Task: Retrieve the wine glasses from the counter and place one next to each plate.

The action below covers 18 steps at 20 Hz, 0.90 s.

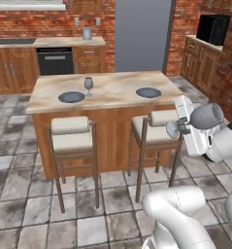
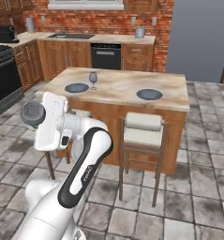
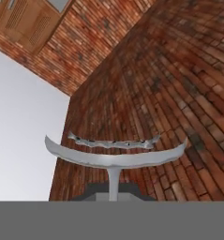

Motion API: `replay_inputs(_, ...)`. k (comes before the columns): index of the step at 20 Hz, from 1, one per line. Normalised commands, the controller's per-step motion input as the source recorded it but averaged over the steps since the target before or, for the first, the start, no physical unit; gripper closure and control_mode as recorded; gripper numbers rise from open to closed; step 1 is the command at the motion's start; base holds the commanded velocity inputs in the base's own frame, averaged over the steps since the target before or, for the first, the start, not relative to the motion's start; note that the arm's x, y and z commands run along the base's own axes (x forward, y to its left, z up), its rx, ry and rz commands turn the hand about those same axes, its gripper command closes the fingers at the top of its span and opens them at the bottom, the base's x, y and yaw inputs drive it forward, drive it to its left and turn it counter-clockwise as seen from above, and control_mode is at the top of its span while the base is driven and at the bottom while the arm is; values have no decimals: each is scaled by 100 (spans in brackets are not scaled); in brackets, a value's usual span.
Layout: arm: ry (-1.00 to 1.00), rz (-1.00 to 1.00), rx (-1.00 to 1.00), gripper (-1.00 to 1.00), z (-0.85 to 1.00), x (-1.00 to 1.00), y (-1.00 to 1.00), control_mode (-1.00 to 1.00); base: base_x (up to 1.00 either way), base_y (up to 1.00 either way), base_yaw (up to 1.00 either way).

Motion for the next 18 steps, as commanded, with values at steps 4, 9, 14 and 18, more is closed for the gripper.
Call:
replay_inputs(4,0,0,0,100,0,0,0,100,21,-100,1)
replay_inputs(9,0,0,0,100,0,0,0,100,77,-100,3)
replay_inputs(14,0,0,0,100,0,0,0,100,100,-76,1)
replay_inputs(18,0,0,0,100,0,0,0,100,100,-60,4)
